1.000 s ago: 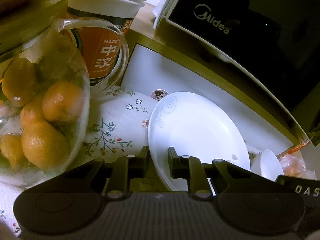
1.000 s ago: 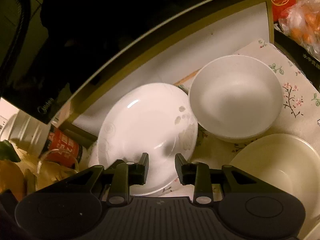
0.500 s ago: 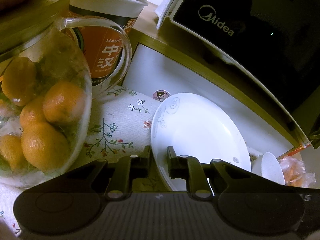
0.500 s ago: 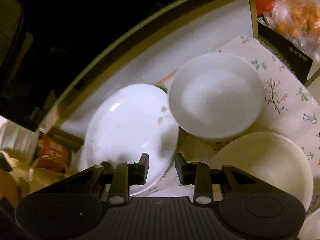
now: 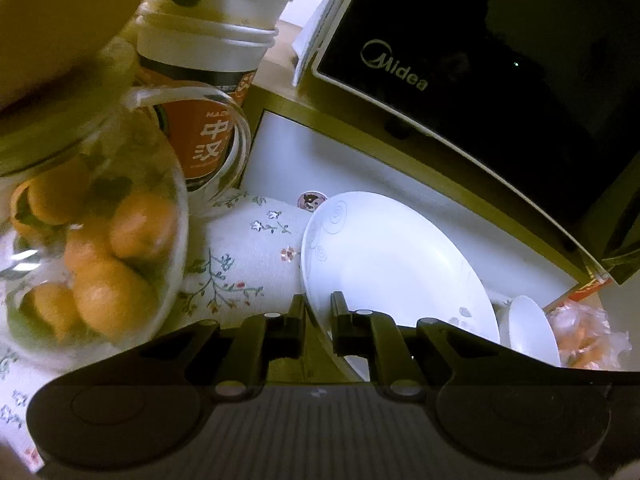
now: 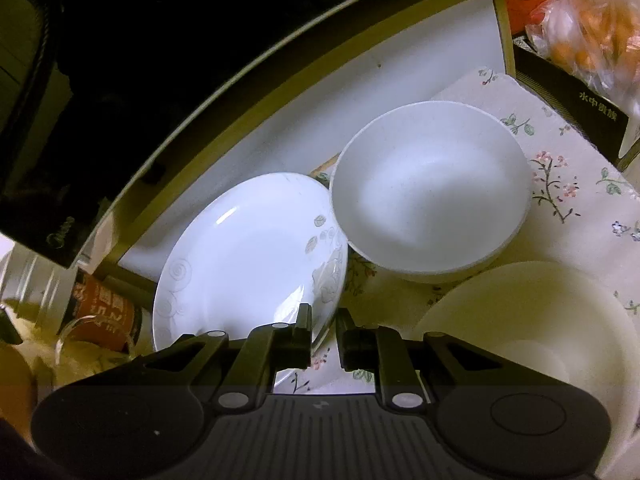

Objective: Organize plates and bowls
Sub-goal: 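Carry the white plate with both grippers and lower it onto the blue plates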

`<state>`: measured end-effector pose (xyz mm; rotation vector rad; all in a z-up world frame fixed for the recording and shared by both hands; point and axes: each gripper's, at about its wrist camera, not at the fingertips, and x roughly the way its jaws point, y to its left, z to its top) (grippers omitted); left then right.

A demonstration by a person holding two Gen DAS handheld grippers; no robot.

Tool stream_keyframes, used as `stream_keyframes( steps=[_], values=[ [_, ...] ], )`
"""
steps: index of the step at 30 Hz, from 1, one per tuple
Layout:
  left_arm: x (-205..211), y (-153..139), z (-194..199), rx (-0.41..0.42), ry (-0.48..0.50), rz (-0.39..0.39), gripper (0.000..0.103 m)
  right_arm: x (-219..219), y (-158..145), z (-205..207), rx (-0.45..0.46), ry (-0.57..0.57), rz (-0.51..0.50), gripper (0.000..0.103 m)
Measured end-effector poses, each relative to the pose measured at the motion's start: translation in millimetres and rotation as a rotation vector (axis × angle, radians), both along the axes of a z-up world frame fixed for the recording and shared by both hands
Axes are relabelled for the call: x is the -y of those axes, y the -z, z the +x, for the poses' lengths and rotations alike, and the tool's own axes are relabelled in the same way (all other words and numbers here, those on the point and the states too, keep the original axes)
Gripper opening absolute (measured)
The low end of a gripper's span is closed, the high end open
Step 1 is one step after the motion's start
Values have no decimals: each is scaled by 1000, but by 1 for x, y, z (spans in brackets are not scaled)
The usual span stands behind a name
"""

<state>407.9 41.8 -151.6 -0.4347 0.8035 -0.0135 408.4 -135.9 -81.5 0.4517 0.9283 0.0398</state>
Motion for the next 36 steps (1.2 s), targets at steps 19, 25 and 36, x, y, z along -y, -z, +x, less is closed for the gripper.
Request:
stream_keyframes(
  steps=[19,25,36],
  values=[
    [-5,-115,-156,97,-17,54,10,4,-82,-135,85,-130,10,13],
    [-8,-138,-216,147,-25,77,10,8,-110,-197,146,-183,-6,13],
    [-36,-117,-320,81,-79,39,10,5,-105,-305,134,-257,-30,13]
  ],
)
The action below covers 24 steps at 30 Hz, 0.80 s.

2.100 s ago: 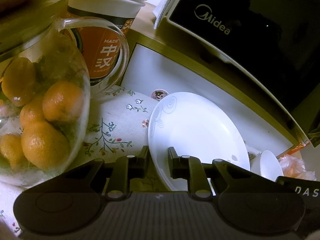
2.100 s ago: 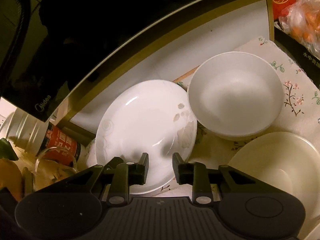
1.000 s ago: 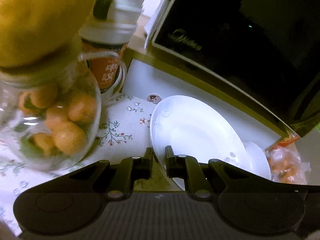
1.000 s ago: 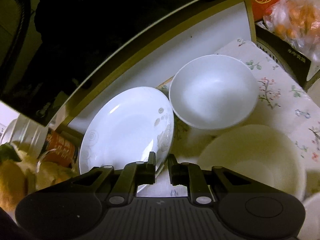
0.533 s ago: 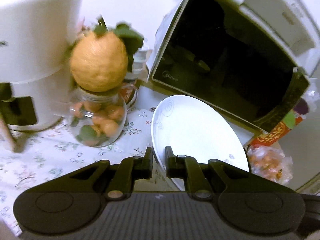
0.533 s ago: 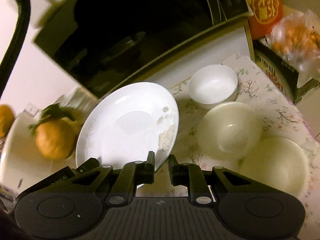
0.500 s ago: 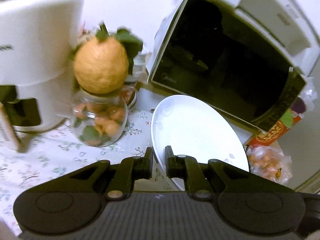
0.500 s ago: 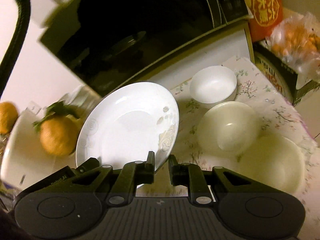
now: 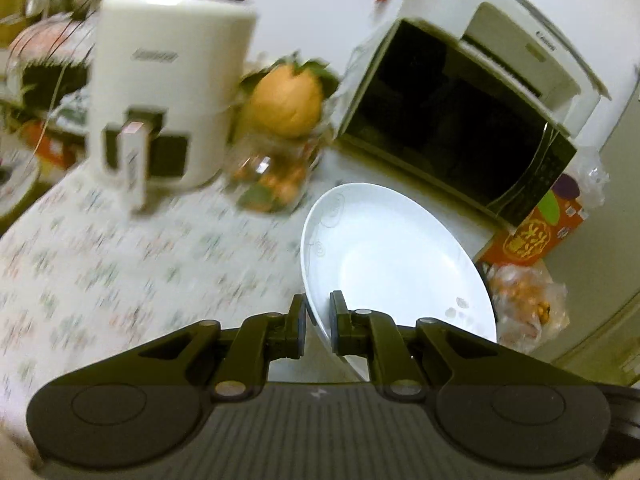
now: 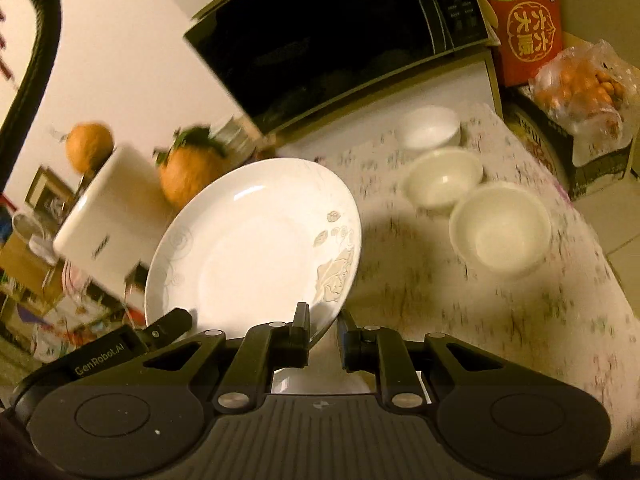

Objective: Organize plates and bowls
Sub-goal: 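Carry the white plate with both grippers and lower it onto the blue plates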

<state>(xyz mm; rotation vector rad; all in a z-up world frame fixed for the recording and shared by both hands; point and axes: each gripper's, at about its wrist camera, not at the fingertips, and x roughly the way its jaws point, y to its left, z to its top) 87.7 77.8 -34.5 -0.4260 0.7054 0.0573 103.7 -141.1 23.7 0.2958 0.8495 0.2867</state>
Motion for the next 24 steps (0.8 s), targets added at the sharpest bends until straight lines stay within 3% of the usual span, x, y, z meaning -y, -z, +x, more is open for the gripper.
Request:
stream_keyframes(
  steps=[8,24],
  values=[
    [-24,36,-39,-111,-51,-39,10,-11,40,-46,-86,-55,-57,13],
    [-32,71,-53,-182,-41,-19,10,-16,84,-66,-179,-68,-128,13]
  ],
)
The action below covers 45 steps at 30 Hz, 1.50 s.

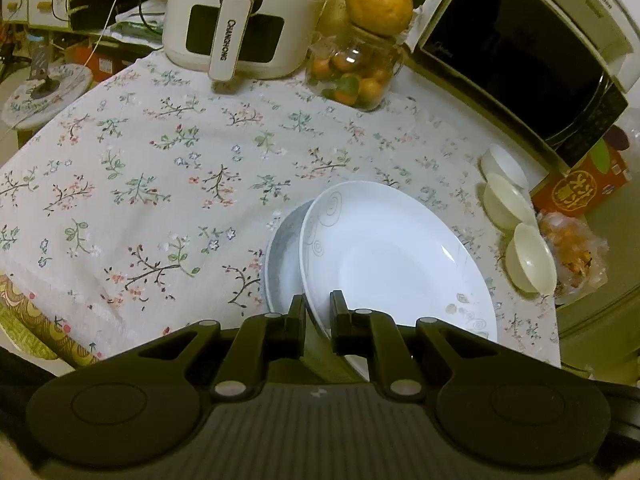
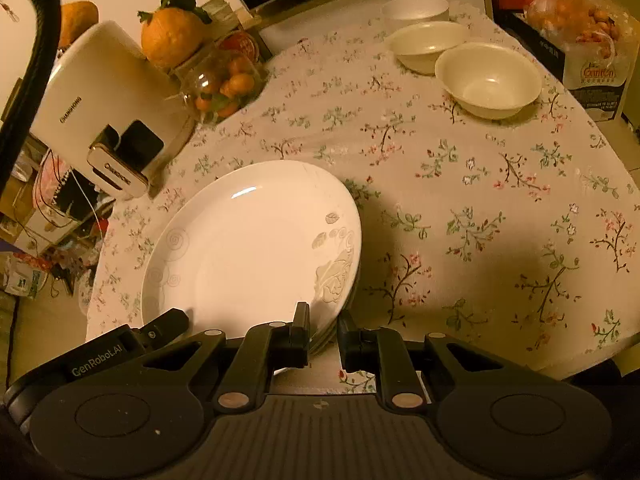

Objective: Organize plates and bowls
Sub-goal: 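Carry the white plate with both grippers and lower it onto the blue plates, then set the white plate down on the blue plates and open both grippers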

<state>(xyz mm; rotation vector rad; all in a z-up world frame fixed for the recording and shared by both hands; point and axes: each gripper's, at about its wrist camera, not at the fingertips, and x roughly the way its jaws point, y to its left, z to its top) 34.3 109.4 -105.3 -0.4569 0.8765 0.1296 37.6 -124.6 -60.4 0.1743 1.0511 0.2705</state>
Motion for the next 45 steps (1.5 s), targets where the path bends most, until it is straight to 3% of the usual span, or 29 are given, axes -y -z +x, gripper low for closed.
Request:
stream_keyframes(
  steps=[22,38,45],
  values=[
    [-3,10,3,-40,-11,44,11,-17,15,8,-40,-24,-74,14],
    [16,9,13,-61,11,224,12,-30,12,16,-68,1,-143,14],
    [25,11,13,-61,19,294,12,-38,12,12,-25,10,-207,14]
  ],
)
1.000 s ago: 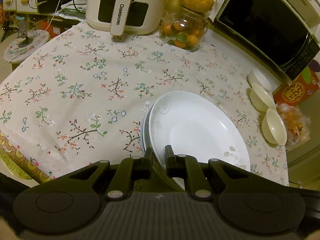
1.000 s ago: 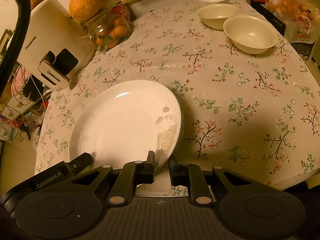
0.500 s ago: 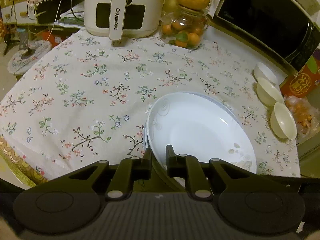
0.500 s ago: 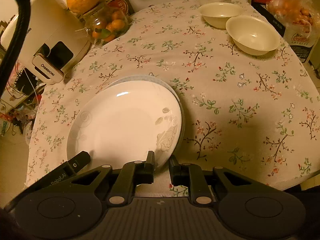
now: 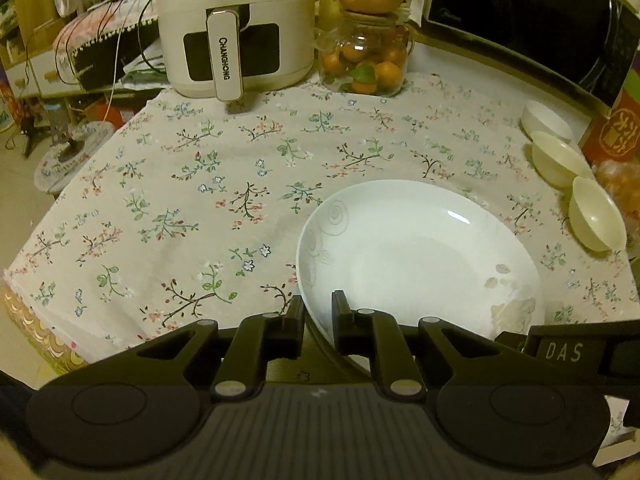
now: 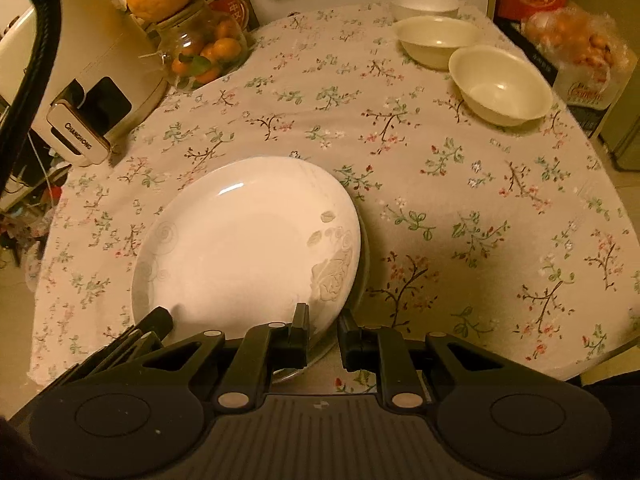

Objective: Organize plates and bowls
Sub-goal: 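Set the white plate down on the blue plates and open both grippers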

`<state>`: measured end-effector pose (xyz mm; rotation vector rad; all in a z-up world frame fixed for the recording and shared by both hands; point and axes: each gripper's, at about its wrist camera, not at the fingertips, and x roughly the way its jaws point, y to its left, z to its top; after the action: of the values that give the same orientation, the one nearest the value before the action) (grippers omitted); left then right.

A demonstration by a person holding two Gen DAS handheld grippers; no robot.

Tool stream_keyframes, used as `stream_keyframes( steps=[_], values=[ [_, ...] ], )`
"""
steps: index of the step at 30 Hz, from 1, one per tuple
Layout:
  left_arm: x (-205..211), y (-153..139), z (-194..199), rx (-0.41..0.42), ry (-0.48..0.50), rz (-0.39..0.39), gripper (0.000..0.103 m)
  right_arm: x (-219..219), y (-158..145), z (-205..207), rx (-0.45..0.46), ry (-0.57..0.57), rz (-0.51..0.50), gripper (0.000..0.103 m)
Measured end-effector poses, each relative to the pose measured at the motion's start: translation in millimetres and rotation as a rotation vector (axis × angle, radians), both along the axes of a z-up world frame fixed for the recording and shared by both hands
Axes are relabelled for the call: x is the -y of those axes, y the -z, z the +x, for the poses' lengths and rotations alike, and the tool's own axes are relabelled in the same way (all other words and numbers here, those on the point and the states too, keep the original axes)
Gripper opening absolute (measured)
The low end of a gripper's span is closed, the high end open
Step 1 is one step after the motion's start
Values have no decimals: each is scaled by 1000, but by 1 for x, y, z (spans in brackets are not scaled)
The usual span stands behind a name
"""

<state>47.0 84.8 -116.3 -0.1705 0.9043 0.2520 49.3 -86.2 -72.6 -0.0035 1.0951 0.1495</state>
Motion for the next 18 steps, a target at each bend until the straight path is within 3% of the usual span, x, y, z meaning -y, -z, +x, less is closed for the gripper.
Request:
stream_keyframes(
  steps=[18],
  values=[
    [8,3,0,-4,21,79,11,2,0,-4,72,-56,-37,15]
  ],
)
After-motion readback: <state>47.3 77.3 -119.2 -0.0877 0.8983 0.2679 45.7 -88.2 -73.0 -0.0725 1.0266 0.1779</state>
